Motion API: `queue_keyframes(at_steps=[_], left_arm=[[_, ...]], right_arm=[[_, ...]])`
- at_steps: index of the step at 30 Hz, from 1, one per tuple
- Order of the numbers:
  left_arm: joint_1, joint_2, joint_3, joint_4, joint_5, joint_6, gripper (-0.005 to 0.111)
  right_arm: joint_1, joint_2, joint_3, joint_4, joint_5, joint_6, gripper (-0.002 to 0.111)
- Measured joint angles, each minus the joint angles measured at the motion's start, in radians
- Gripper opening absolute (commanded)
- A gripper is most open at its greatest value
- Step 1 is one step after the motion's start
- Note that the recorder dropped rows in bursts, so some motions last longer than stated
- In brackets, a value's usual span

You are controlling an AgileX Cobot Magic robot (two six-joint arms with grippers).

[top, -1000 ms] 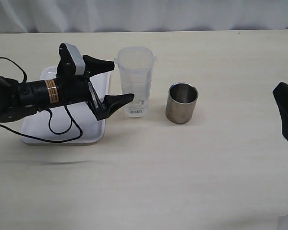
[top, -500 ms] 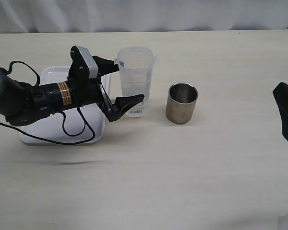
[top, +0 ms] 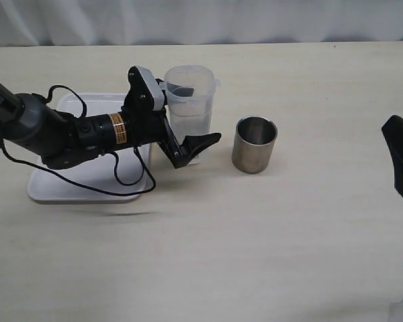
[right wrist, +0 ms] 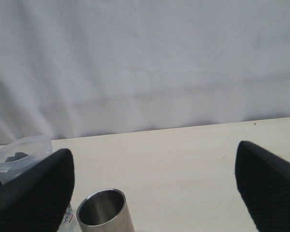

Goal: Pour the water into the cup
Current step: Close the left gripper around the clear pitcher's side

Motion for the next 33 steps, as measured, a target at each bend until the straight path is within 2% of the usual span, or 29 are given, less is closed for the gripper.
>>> queue_keyframes(at_steps=[5, 13, 15, 16, 18, 21, 33], left_arm=[[0.000, 0.001, -0.002, -0.058, 0.000, 0.000, 0.105], [-0.004, 0.001, -0.002, -0.064, -0.002, -0.003, 0.104], [-0.004, 0.001, -0.002, -0.064, -0.002, -0.003, 0.093], [-0.004, 0.001, -0.002, -0.064, -0.002, -0.003, 0.079], [-0.008, 0.001, -0.002, -0.061, -0.004, -0.005, 0.059], [-0.012, 0.001, -0.002, -0.054, -0.003, -0.005, 0.038], [-0.012, 0.003, -0.002, -0.041, -0.001, -0.091, 0.003]], right_arm=[[0.000, 0.000, 0.000, 0.000, 0.000, 0.000, 0.084], [0.000, 0.000, 0.000, 0.000, 0.031, 0.001, 0.084], [0.000, 0.000, 0.000, -0.022, 0.038, 0.014, 0.084], [0.000, 0.000, 0.000, -0.042, 0.041, 0.032, 0.084], [0.000, 0.000, 0.000, -0.069, 0.044, 0.054, 0.084], [0.000, 0.000, 0.000, -0.079, 0.054, 0.064, 0.084], [0.000, 0.043, 0.000, -0.131, 0.067, 0.085, 0.084]])
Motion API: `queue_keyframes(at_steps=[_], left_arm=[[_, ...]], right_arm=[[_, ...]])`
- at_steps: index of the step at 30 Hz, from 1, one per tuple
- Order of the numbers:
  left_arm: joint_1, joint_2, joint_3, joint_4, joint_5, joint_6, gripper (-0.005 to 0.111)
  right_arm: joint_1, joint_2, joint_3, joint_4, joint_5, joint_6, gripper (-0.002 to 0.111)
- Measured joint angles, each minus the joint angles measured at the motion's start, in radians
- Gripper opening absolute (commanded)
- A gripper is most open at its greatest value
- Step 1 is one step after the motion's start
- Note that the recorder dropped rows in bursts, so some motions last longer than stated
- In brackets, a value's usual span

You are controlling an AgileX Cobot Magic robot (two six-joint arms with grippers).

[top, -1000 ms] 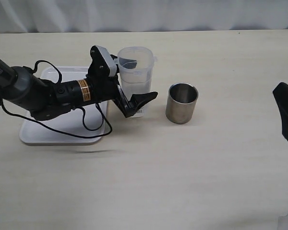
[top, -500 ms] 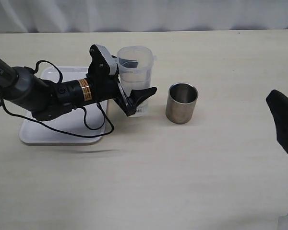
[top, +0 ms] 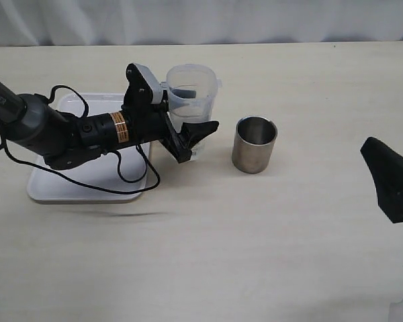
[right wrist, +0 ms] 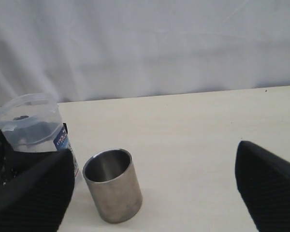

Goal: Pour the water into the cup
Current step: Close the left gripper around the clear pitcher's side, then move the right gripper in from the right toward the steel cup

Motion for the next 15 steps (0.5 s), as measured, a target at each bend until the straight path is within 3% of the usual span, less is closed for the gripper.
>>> queue_keyframes(at_steps=[15], left_arm=[[0.000, 0.000, 0.000, 0.006, 0.000, -0.092, 0.000]], right_arm=[[0.000, 0.327, 0.000, -0.071, -0.257, -0.019, 0.084]])
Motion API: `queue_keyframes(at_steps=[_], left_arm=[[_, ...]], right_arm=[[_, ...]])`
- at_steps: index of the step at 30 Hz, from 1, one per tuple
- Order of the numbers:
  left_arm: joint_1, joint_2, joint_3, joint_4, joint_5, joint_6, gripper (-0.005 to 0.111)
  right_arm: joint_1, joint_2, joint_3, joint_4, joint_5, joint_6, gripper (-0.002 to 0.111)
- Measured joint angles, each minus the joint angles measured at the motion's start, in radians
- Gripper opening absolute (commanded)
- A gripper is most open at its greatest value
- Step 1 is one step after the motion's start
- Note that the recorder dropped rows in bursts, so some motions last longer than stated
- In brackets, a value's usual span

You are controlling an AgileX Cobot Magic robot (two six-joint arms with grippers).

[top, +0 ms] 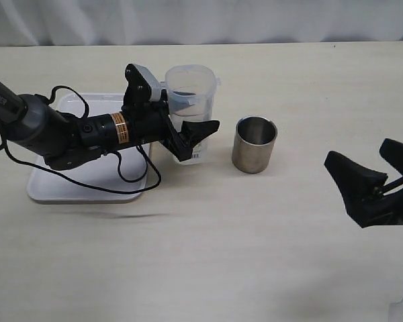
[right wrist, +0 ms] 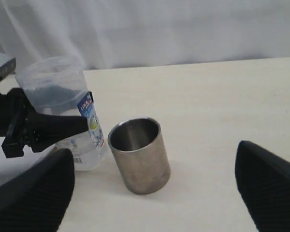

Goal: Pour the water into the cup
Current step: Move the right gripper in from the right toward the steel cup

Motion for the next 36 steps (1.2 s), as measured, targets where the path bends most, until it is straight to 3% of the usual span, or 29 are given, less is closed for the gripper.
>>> queue_keyframes(at_steps=[18, 24, 36], left_arm=[[0.000, 0.000, 0.000, 0.000, 0.000, 0.000, 0.000], [0.000, 0.000, 0.000, 0.000, 0.000, 0.000, 0.000], [0.000, 0.000, 0.000, 0.000, -0.002, -0.001, 0.000]], right_arm=[[0.000, 0.142, -0.042, -0.014, -0.002, -0.026, 0.084], [0.000, 0.142, -0.042, -0.014, -0.002, -0.041, 0.101], [0.000, 0.142, -0.050, -0.012, 0.000, -0.056, 0.102]])
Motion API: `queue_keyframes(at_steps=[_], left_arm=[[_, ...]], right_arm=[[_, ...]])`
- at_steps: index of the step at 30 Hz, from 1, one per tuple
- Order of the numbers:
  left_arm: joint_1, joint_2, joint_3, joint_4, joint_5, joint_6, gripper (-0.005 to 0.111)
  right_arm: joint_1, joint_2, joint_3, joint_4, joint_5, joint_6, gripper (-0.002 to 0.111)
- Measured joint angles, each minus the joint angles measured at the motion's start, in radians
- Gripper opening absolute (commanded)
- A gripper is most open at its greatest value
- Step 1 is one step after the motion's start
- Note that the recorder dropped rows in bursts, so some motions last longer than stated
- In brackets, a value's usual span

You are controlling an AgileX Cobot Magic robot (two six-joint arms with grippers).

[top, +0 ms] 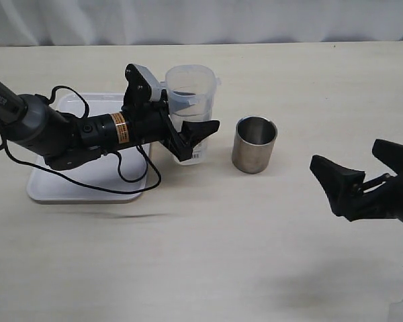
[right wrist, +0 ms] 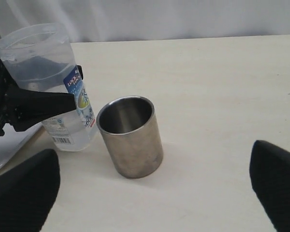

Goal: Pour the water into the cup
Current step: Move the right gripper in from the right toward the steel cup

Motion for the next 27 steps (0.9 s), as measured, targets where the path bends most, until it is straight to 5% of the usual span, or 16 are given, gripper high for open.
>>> queue_keyframes(at_steps=[5, 15, 27], left_arm=[[0.000, 0.000, 0.000, 0.000, 0.000, 0.000, 0.000], [0.000, 0.000, 0.000, 0.000, 0.000, -0.001, 0.000], [0.000, 0.000, 0.000, 0.000, 0.000, -0.001, 0.000]], right_arm=[[0.000, 0.028, -0.034, -0.055, 0.000, -0.002, 0.102], [0.002, 0.526, -0.308, -0.265, -0.113, -0.025, 0.102], [0.002, 0.737, -0.468, -0.308, -0.136, -0.066, 0.102]])
